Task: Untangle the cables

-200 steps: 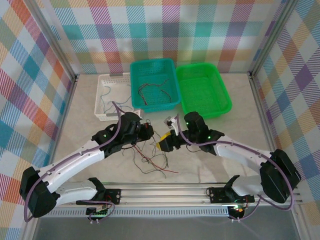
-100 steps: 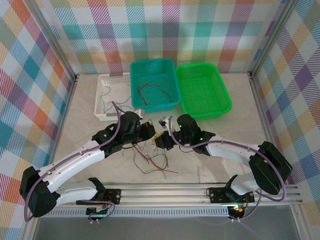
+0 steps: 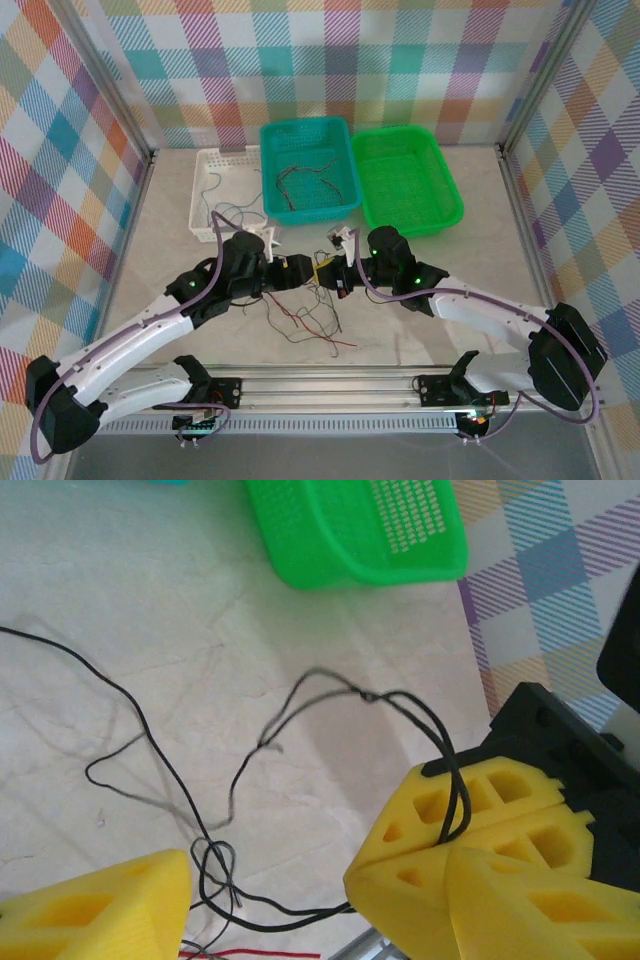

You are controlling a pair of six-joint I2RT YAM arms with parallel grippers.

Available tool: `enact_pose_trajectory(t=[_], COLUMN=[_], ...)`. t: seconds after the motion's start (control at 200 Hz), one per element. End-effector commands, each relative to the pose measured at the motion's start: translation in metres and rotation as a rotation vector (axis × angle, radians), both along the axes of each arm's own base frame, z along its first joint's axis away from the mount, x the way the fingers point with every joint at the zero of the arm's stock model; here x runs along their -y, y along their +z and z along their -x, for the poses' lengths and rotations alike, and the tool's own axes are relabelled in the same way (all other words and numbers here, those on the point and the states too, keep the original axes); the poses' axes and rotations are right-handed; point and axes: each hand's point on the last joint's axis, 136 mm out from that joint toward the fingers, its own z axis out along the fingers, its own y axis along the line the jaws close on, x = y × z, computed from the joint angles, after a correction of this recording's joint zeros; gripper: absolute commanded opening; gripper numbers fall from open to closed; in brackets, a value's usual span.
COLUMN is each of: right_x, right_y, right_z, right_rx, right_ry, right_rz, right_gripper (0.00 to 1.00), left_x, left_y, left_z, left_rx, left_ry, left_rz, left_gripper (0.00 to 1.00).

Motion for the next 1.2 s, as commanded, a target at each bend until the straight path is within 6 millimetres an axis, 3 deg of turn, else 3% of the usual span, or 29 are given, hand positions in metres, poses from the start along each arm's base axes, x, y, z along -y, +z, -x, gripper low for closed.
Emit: enact_pose_trajectory(t=[0.0,0.175,0.375,0.58,0.78,0.855,1.0,1.195], right_x=[-0.002,-0.003,-0.002,-0.007,-0.015,-0.017,-0.021,-0.024], right_y=[0.015,0.027,0.042,0.055,0.052,0.049,0.045,0.041], right_z=[0.005,0.008,0.012,0.023,0.027,0.027,0.028,0.029], right_rx=[-0.010,-0.017,-0.032,-0.069,-0.130,-0.150,-0.187,-0.215], right_ry=[0.012,0.025,0.038,0.107,0.156,0.160,0.181,0.198], right_rz=[-0.032,-0.057,-0.097,-0.136,-0.139,-0.134,-0.133,-0.134], right_gripper=[0.00,0.00,0.00,0.00,0.00,0.00,0.00,0.00], left_x=[0.003,0.004,-0.001,0.001,0.007,0.009,0.010,0.011], left_y=[-0.002,0.001,-0.010,-0.020,-0.010,-0.007,-0.007,-0.012], left_z=[0.016,0.030,0.039,0.037,0.035,0.036,0.036,0.036], left_rx=[0.025,0.095,0.155,0.165,0.193,0.202,0.208,0.198], left_ry=[-0.086,-0.141,-0.172,-0.177,-0.200,-0.210,-0.215,-0.211], left_rz=[0.061,0.152,0.181,0.174,0.204,0.210,0.221,0.234], left_gripper=[0.68,0.67,0.63,0.62,0.61,0.57,0.38,0.27])
